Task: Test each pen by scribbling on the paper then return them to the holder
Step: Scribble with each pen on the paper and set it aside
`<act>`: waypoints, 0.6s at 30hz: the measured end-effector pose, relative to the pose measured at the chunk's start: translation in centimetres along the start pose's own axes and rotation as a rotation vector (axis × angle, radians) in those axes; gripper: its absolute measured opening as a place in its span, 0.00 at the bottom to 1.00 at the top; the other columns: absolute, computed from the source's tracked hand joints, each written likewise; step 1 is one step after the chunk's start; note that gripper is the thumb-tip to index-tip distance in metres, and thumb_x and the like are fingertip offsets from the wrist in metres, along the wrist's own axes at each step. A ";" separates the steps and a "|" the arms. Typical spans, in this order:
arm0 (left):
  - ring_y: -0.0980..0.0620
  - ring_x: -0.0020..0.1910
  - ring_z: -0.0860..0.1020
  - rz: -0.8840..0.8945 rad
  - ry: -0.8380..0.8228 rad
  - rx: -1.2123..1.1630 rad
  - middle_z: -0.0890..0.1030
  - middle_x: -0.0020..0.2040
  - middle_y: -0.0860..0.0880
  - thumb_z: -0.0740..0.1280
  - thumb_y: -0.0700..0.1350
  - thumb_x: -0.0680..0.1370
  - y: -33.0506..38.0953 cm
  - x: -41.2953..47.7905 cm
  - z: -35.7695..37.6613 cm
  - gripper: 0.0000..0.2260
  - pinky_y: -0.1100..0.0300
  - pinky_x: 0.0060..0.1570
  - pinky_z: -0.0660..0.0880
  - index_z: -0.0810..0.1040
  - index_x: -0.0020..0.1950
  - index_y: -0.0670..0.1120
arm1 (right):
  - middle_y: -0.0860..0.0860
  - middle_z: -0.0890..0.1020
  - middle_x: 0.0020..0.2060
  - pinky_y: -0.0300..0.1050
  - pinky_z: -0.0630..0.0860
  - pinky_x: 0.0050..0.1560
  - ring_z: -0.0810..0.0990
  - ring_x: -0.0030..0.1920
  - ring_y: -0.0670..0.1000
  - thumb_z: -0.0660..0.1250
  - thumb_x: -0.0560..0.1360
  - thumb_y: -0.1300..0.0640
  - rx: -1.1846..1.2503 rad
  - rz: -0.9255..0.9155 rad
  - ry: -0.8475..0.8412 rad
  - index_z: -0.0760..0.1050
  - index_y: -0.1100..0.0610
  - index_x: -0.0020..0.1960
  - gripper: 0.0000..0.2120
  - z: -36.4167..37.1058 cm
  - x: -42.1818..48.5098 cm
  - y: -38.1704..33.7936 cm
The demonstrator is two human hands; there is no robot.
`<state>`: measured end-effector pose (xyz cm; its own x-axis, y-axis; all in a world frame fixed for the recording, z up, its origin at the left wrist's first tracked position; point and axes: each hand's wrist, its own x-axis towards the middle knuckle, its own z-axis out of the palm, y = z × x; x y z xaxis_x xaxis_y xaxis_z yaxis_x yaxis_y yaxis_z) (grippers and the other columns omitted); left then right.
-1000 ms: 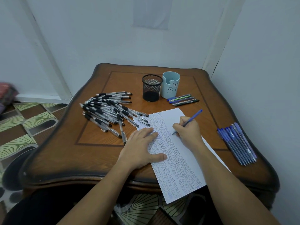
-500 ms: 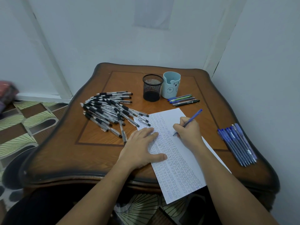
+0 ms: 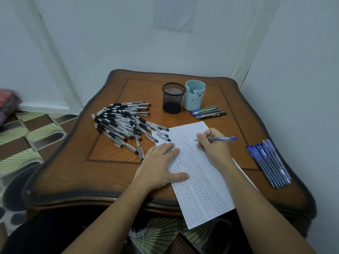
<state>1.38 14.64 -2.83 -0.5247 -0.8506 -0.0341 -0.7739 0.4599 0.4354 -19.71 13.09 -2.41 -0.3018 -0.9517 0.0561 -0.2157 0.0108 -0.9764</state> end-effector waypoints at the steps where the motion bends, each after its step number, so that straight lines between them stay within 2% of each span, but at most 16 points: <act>1: 0.56 0.76 0.51 0.000 -0.002 0.002 0.56 0.78 0.56 0.56 0.78 0.64 0.0 0.0 0.0 0.46 0.52 0.75 0.46 0.59 0.77 0.56 | 0.52 0.80 0.31 0.43 0.78 0.38 0.80 0.33 0.48 0.72 0.75 0.62 0.011 0.021 -0.015 0.73 0.55 0.39 0.10 -0.1 0.1 0.1; 3: 0.56 0.76 0.51 0.000 -0.005 0.007 0.55 0.78 0.56 0.57 0.77 0.65 0.0 0.1 0.0 0.45 0.52 0.75 0.46 0.59 0.77 0.56 | 0.49 0.75 0.28 0.44 0.72 0.33 0.73 0.31 0.47 0.72 0.70 0.68 0.021 0.032 -0.045 0.73 0.52 0.33 0.15 -0.3 0.2 0.2; 5: 0.56 0.76 0.51 0.002 0.004 0.004 0.56 0.78 0.56 0.58 0.76 0.66 -0.1 0.1 0.1 0.44 0.52 0.74 0.46 0.59 0.77 0.56 | 0.47 0.72 0.26 0.42 0.67 0.31 0.68 0.29 0.47 0.70 0.66 0.67 0.024 0.033 -0.070 0.72 0.51 0.28 0.15 -0.1 0.0 0.0; 9: 0.56 0.76 0.51 0.004 0.014 -0.003 0.56 0.78 0.56 0.54 0.79 0.63 -0.2 0.2 0.3 0.47 0.52 0.75 0.46 0.59 0.77 0.56 | 0.51 0.69 0.26 0.46 0.71 0.35 0.71 0.32 0.52 0.70 0.68 0.70 -0.033 0.042 -0.022 0.67 0.52 0.26 0.20 0.3 0.2 0.0; 11: 0.56 0.76 0.51 0.003 0.013 -0.005 0.56 0.78 0.56 0.54 0.79 0.63 -0.2 0.2 0.3 0.47 0.51 0.75 0.46 0.59 0.77 0.56 | 0.54 0.69 0.27 0.48 0.73 0.36 0.73 0.33 0.53 0.70 0.68 0.69 -0.068 0.036 -0.010 0.67 0.54 0.27 0.19 0.4 0.4 0.0; 13: 0.55 0.76 0.51 0.000 0.007 -0.001 0.56 0.78 0.56 0.55 0.78 0.63 -0.2 0.2 0.3 0.47 0.51 0.75 0.46 0.59 0.77 0.56 | 0.56 0.68 0.28 0.48 0.72 0.37 0.74 0.33 0.54 0.70 0.68 0.69 -0.079 0.029 -0.013 0.67 0.56 0.29 0.16 0.4 0.4 0.2; 18: 0.55 0.76 0.51 -0.003 0.001 -0.002 0.55 0.78 0.56 0.58 0.76 0.66 -0.2 0.1 0.2 0.44 0.50 0.75 0.46 0.59 0.77 0.56 | 0.55 0.66 0.27 0.48 0.69 0.36 0.71 0.33 0.53 0.70 0.67 0.68 -0.089 0.010 -0.017 0.65 0.54 0.27 0.19 0.4 0.4 0.3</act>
<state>1.38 14.51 -3.09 -0.5221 -0.8522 -0.0347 -0.7748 0.4569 0.4369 -19.51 12.62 -2.79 -0.2891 -0.9564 0.0424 -0.2952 0.0469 -0.9543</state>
